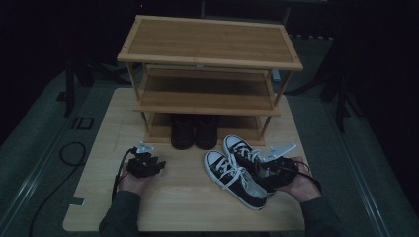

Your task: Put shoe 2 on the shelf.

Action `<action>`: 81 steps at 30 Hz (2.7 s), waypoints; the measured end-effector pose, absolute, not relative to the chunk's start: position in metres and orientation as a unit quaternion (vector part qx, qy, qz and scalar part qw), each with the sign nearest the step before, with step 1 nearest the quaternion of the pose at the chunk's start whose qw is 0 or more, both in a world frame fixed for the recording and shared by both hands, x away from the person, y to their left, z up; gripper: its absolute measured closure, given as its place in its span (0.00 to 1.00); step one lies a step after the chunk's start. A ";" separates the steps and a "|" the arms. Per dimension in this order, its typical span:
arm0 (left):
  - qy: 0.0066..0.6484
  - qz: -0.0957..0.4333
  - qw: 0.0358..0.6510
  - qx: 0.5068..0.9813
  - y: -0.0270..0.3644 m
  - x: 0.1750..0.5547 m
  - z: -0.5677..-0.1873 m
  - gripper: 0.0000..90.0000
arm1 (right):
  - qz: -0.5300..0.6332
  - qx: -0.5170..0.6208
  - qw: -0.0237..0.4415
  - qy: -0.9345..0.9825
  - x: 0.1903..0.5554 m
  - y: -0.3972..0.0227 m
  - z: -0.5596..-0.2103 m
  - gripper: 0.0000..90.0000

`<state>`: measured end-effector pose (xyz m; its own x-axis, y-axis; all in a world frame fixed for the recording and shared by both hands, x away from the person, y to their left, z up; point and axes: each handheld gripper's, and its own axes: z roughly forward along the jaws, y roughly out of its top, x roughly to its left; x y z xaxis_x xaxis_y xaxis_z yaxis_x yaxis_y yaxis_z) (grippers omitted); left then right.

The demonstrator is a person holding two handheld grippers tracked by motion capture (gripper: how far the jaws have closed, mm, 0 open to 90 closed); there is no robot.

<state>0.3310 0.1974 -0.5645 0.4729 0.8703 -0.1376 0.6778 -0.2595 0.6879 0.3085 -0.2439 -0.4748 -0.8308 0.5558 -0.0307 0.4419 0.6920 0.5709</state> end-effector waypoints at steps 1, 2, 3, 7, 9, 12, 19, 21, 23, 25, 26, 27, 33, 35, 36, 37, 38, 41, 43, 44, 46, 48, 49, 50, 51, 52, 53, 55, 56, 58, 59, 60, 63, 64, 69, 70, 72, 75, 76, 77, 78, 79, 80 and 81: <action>0.495 0.136 0.353 0.782 0.197 0.331 -0.564 0.66 | 0.280 0.276 0.102 0.914 0.308 -0.243 -0.476 0.43; 0.495 0.136 0.353 0.782 0.197 0.331 -0.564 0.66 | 0.277 0.279 0.102 0.914 0.309 -0.242 -0.477 0.43; 0.495 0.136 0.353 0.782 0.197 0.331 -0.564 0.66 | 0.276 0.280 0.101 0.914 0.309 -0.242 -0.478 0.42; 0.495 0.136 0.353 0.782 0.197 0.331 -0.564 0.66 | 0.269 0.291 0.100 0.913 0.310 -0.236 -0.485 0.37; 0.495 0.136 0.353 0.782 0.197 0.331 -0.564 0.66 | 0.260 0.295 0.101 0.914 0.311 -0.232 -0.489 0.33; 0.495 0.136 0.353 0.782 0.197 0.331 -0.564 0.66 | 0.256 0.307 0.099 0.911 0.315 -0.224 -0.496 0.32; 0.495 0.135 0.354 0.782 0.197 0.331 -0.564 0.66 | 0.228 0.323 0.101 0.913 0.327 -0.211 -0.506 0.49; 0.495 0.135 0.354 0.782 0.197 0.331 -0.564 0.66 | 0.221 0.328 0.102 0.913 0.331 -0.209 -0.509 0.57; 0.495 0.135 0.354 0.782 0.197 0.331 -0.564 0.66 | 0.216 0.326 0.097 0.915 0.333 -0.206 -0.512 0.61; 0.495 0.135 0.354 0.782 0.198 0.331 -0.564 0.66 | 0.214 0.322 0.100 0.917 0.333 -0.206 -0.512 0.66; 0.495 0.135 0.354 0.782 0.197 0.331 -0.564 0.66 | 0.215 0.322 0.098 0.917 0.334 -0.206 -0.512 0.71; 0.495 0.136 0.354 0.782 0.197 0.331 -0.564 0.66 | 0.216 0.320 0.094 0.917 0.334 -0.206 -0.512 0.74; 0.495 0.135 0.354 0.782 0.197 0.331 -0.564 0.66 | 0.209 0.307 0.092 0.924 0.333 -0.204 -0.511 0.88; 0.495 0.134 0.354 0.782 0.198 0.331 -0.564 0.66 | 0.207 0.305 0.093 0.925 0.333 -0.204 -0.510 0.90; 0.495 0.135 0.354 0.782 0.198 0.331 -0.564 0.66 | 0.210 0.305 0.093 0.924 0.333 -0.204 -0.510 0.91; 0.495 0.135 0.354 0.782 0.198 0.331 -0.564 0.66 | 0.213 0.306 0.088 0.924 0.333 -0.205 -0.510 0.92; 0.495 0.134 0.354 0.782 0.198 0.331 -0.564 0.66 | 0.215 0.306 0.088 0.923 0.334 -0.206 -0.510 0.92; 0.495 0.134 0.355 0.782 0.198 0.331 -0.564 0.66 | 0.219 0.307 0.089 0.922 0.334 -0.207 -0.510 0.94; 0.495 0.134 0.355 0.781 0.198 0.331 -0.564 0.66 | 0.220 0.308 0.091 0.921 0.334 -0.209 -0.510 0.94; 0.495 0.134 0.355 0.782 0.198 0.331 -0.564 0.66 | 0.222 0.307 0.090 0.921 0.334 -0.209 -0.510 0.94; 0.496 0.134 0.355 0.781 0.198 0.331 -0.565 0.66 | 0.224 0.307 0.087 0.921 0.335 -0.211 -0.508 0.94; 0.496 0.133 0.356 0.781 0.198 0.331 -0.565 0.66 | 0.226 0.307 0.084 0.921 0.336 -0.212 -0.506 0.94; 0.496 0.133 0.356 0.781 0.198 0.331 -0.565 0.66 | 0.225 0.305 0.084 0.922 0.336 -0.213 -0.505 0.94; 0.496 0.133 0.356 0.781 0.198 0.331 -0.565 0.66 | 0.225 0.300 0.083 0.923 0.337 -0.213 -0.504 0.94; 0.496 0.133 0.356 0.781 0.198 0.331 -0.565 0.66 | 0.223 0.299 0.083 0.924 0.336 -0.214 -0.503 0.94; 0.496 0.133 0.356 0.781 0.198 0.331 -0.565 0.66 | 0.224 0.296 0.082 0.925 0.337 -0.215 -0.502 0.95; 0.496 0.132 0.356 0.781 0.199 0.331 -0.565 0.66 | 0.225 0.296 0.083 0.925 0.336 -0.216 -0.501 0.95; 0.496 0.133 0.357 0.781 0.198 0.331 -0.565 0.66 | 0.229 0.292 0.079 0.925 0.336 -0.218 -0.500 0.95; 0.496 0.133 0.356 0.781 0.198 0.331 -0.565 0.66 | 0.232 0.289 0.078 0.926 0.336 -0.219 -0.499 0.95; 0.496 0.133 0.356 0.781 0.198 0.331 -0.565 0.66 | 0.238 0.287 0.071 0.925 0.337 -0.222 -0.497 0.95; 0.496 0.133 0.356 0.781 0.198 0.331 -0.565 0.66 | 0.242 0.281 0.070 0.926 0.337 -0.225 -0.496 0.95; 0.496 0.133 0.356 0.781 0.198 0.331 -0.565 0.66 | 0.243 0.280 0.066 0.926 0.338 -0.226 -0.494 0.95; 0.496 0.133 0.357 0.781 0.198 0.331 -0.565 0.66 | 0.246 0.270 0.068 0.929 0.339 -0.231 -0.489 0.95; 0.495 0.133 0.356 0.781 0.198 0.331 -0.565 0.66 | 0.244 0.268 0.072 0.929 0.339 -0.232 -0.487 0.95; 0.496 0.133 0.356 0.781 0.198 0.331 -0.565 0.66 | 0.237 0.261 0.083 0.932 0.341 -0.237 -0.478 0.95; 0.495 0.132 0.357 0.781 0.199 0.331 -0.565 0.66 | 0.236 0.257 0.083 0.933 0.342 -0.238 -0.476 0.95; 0.495 0.132 0.357 0.781 0.199 0.331 -0.565 0.66 | 0.235 0.255 0.084 0.934 0.344 -0.240 -0.474 0.95; 0.495 0.132 0.357 0.781 0.199 0.331 -0.565 0.66 | 0.234 0.243 0.087 0.937 0.348 -0.245 -0.466 0.95; 0.495 0.132 0.358 0.781 0.199 0.331 -0.565 0.66 | 0.234 0.239 0.090 0.938 0.349 -0.247 -0.463 0.95; 0.495 0.132 0.358 0.781 0.199 0.331 -0.565 0.66 | 0.235 0.237 0.089 0.938 0.349 -0.247 -0.462 0.95; 0.495 0.132 0.358 0.781 0.199 0.331 -0.565 0.66 | 0.238 0.233 0.089 0.939 0.350 -0.249 -0.459 0.95; 0.496 0.132 0.358 0.780 0.199 0.331 -0.565 0.66 | 0.239 0.229 0.089 0.939 0.350 -0.250 -0.457 0.95; 0.495 0.132 0.357 0.781 0.199 0.331 -0.565 0.66 | 0.242 0.223 0.087 0.940 0.351 -0.251 -0.454 0.95; 0.496 0.132 0.358 0.780 0.199 0.331 -0.565 0.66 | 0.243 0.221 0.085 0.941 0.351 -0.252 -0.452 0.95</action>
<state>0.3310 0.1986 -0.5648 0.4739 0.8681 -0.1480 0.6788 -0.2530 0.6893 0.3513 -0.2518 -0.4518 -0.8881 0.4568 -0.0517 0.3744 0.7840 0.4951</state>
